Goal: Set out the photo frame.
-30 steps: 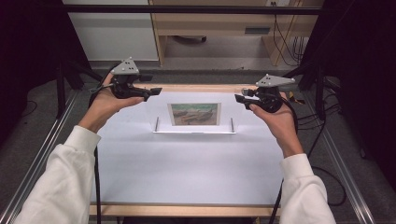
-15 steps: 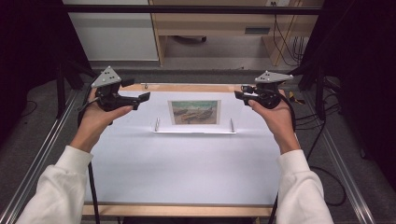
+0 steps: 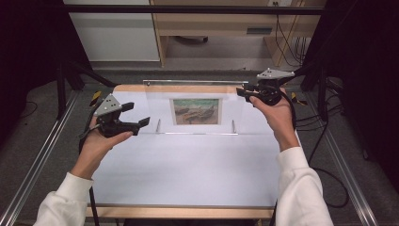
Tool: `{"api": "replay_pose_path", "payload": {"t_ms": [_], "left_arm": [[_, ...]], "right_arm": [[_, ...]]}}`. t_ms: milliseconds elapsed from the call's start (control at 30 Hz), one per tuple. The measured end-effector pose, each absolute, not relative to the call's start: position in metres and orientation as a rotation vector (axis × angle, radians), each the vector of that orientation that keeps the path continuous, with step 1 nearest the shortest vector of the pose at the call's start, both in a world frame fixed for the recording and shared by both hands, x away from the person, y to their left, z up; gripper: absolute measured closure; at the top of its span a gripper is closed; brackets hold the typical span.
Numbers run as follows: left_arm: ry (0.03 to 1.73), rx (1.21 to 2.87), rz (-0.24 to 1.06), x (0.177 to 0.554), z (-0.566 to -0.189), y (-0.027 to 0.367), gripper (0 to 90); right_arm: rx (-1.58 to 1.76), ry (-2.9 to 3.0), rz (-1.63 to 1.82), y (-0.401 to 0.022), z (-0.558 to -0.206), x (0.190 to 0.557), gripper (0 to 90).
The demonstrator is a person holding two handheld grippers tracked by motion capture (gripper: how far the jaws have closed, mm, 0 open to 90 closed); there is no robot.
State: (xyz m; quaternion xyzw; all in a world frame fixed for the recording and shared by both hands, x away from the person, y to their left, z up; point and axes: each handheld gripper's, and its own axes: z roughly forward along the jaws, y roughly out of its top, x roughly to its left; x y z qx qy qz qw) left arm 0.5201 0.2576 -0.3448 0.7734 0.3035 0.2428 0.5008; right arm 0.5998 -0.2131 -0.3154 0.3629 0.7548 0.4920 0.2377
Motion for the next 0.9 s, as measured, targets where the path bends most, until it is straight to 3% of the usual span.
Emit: {"api": "replay_pose_path", "payload": {"t_ms": [800,833,900], "left_arm": [[0.801,1.900,0.560,0.501,-0.386,0.264,15.2],[0.801,1.902,0.565,0.500,-0.387,0.265,14.9],[0.805,1.899,0.569,0.498,-0.387,0.265,14.3]], "right_arm": [[1.041,2.042,1.372,-0.214,-0.319,0.610,60.0],[1.043,2.034,1.340,-0.214,-0.319,0.606,52.9],[1.041,2.025,1.343,-0.215,-0.321,0.600,48.7]]}}
